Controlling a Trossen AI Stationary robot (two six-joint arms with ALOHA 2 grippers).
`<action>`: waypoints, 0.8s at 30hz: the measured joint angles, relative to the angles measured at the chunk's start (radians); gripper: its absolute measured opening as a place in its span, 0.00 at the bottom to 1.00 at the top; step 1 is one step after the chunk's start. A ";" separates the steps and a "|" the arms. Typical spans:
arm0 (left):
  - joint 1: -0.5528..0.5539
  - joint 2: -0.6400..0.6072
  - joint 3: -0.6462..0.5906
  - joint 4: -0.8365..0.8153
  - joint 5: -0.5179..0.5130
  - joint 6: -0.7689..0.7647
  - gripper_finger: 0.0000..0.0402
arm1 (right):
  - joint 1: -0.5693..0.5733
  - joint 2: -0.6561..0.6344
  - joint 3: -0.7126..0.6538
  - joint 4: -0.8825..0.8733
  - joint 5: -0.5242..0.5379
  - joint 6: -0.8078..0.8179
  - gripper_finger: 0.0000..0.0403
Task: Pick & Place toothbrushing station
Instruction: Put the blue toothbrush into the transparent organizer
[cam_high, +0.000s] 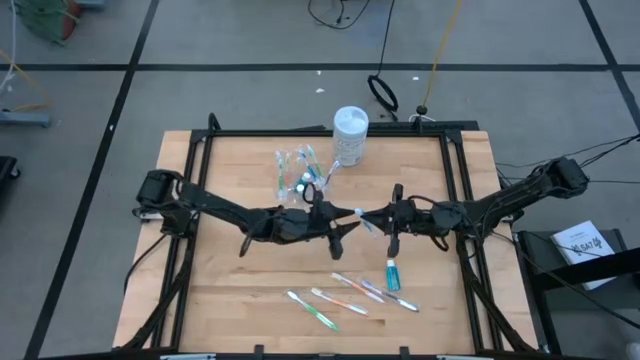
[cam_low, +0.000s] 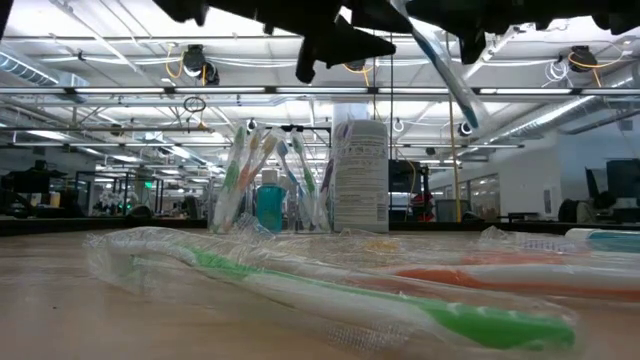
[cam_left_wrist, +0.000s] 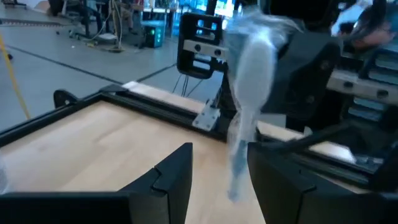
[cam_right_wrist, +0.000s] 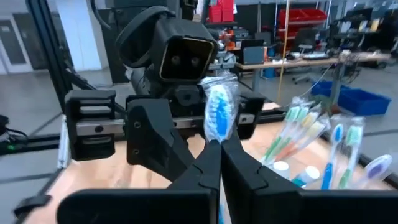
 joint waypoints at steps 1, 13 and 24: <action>0.003 0.007 0.000 0.017 0.003 0.000 0.39 | 0.000 0.000 0.000 0.001 0.001 -0.020 0.00; 0.022 0.015 0.000 0.080 0.018 0.048 0.39 | -0.047 0.000 0.000 0.016 -0.001 -0.027 0.00; 0.055 0.015 0.000 0.102 0.040 0.148 0.22 | -0.053 0.000 0.000 0.014 -0.001 -0.024 0.00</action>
